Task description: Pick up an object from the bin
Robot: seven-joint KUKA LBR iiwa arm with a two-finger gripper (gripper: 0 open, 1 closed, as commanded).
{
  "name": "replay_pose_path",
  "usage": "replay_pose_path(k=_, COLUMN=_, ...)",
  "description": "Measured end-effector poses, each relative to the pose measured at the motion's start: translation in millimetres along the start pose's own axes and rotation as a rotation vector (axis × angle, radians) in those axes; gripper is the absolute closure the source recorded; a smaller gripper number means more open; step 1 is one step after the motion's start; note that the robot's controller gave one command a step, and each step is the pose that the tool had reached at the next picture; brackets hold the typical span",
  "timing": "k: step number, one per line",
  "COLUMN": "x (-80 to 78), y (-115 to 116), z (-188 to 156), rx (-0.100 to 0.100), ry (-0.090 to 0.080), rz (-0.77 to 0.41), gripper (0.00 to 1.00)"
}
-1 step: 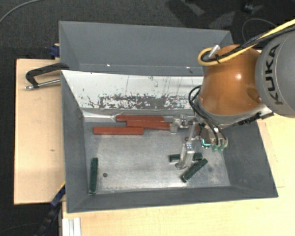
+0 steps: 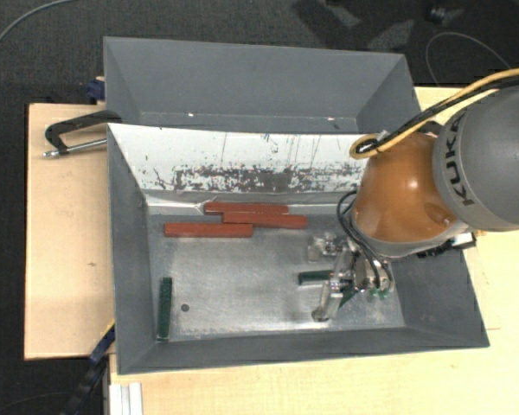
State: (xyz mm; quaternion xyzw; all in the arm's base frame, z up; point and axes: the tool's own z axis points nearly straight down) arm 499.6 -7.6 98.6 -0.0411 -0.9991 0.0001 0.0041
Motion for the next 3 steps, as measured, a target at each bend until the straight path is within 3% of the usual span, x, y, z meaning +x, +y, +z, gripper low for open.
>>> replay_pose_path(k=1, x=-42.2, y=-34, z=29, rx=0.0, ry=-0.015, rz=0.018, gripper=0.0)
replay_pose_path(k=2, x=-41.3, y=-31, z=28, rx=-0.002, ry=-0.014, rz=0.016, gripper=1.0)
replay_pose_path(k=3, x=-20.7, y=-36, z=-115, rx=-0.002, ry=-0.022, rz=0.02, gripper=1.0)
